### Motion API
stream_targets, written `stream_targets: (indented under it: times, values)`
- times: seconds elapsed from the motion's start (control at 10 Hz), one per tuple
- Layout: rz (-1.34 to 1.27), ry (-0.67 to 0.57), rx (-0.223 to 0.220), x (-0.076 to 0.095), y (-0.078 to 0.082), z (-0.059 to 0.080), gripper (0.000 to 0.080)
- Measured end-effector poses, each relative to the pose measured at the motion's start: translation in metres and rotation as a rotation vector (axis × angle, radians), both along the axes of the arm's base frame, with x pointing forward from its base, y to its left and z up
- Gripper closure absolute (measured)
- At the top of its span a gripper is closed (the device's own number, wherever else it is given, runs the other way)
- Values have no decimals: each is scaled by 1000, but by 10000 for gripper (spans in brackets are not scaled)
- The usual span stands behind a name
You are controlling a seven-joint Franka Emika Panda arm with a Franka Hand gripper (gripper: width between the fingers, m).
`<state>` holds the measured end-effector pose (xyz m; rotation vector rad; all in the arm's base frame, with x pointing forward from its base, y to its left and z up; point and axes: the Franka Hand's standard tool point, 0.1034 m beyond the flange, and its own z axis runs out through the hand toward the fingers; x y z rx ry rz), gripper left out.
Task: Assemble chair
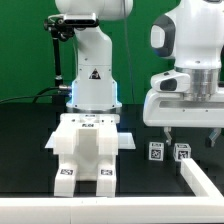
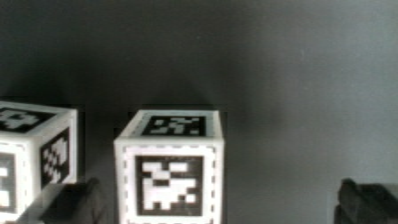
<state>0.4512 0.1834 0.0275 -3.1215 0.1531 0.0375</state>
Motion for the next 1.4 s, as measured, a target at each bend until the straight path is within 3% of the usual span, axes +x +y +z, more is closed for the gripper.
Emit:
stream_targets:
  times: [0.5, 0.7, 0.8, 0.9, 1.4]
  values:
    - [4, 8, -5, -5, 0, -11, 150]
    - [4, 9, -5, -5, 0, -11, 408]
    - [4, 8, -5, -5, 0, -11, 408]
    - [4, 9, -5, -5, 0, -11, 518]
    - [5, 9, -5, -5, 0, -11, 518]
